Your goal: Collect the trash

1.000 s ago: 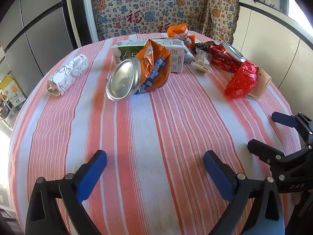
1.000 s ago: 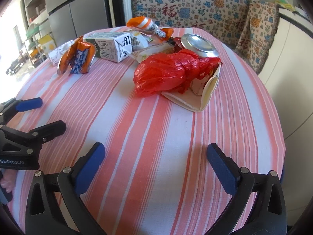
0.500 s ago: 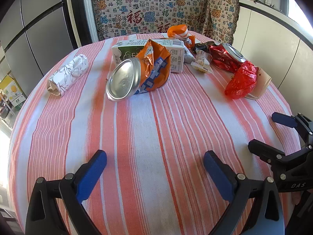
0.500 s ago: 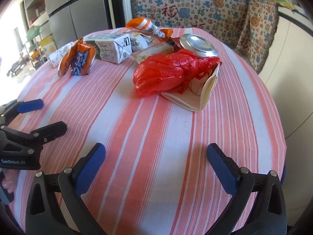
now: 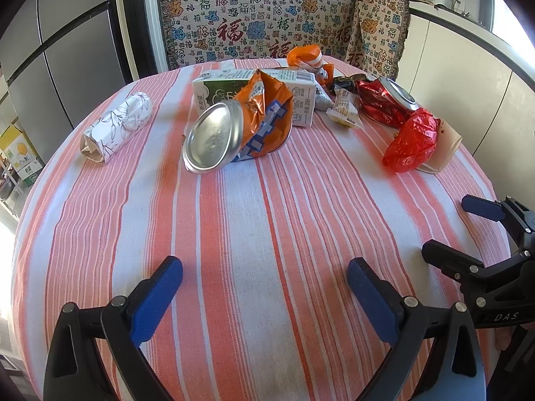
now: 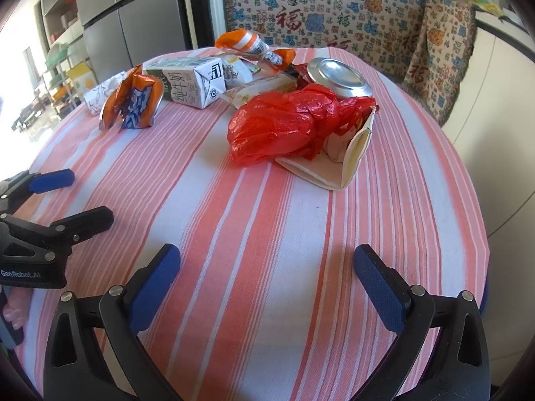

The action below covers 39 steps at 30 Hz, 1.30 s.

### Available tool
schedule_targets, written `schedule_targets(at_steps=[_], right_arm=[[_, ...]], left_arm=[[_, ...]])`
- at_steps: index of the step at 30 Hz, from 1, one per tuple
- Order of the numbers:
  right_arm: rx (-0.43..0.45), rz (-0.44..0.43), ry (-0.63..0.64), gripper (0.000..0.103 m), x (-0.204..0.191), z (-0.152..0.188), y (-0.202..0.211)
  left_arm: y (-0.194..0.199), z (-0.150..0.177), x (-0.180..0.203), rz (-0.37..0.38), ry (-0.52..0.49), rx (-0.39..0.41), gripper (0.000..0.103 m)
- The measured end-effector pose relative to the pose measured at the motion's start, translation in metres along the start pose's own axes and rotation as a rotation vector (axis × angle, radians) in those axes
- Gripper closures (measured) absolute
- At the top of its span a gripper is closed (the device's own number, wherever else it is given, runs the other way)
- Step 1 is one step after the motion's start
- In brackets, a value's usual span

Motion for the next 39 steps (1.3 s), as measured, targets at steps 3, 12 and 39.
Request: schedule_targets(at_steps=[3,12,39], right_arm=[[0.0,0.0,0.0,0.0,0.0,0.0,0.0],[0.001,-0.001,0.0,0.0,0.0,0.0,0.0],[0.014,-0.034,-0.021,0.0,0.002,-0.002,0.0]], left_arm=[[0.0,-0.003,-0.001,0.014,0.019,0.006,0.002],[-0.039,-0.047,0.001,-0.055,0.002,-0.01,0.001],[-0.022,-0.081,-0.003,-0.059,-0.007,0.183,0.019]])
Point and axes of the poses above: each gripper's, at about its wrist camera, not at the fingertips, and y roughly against the way its jaws point, x to its right, z to its underside, the point moved 7 cm from there along -y, roughly the way its jaws point, and after that the axes turned 3 degrees about x, right-handed, at the moved point
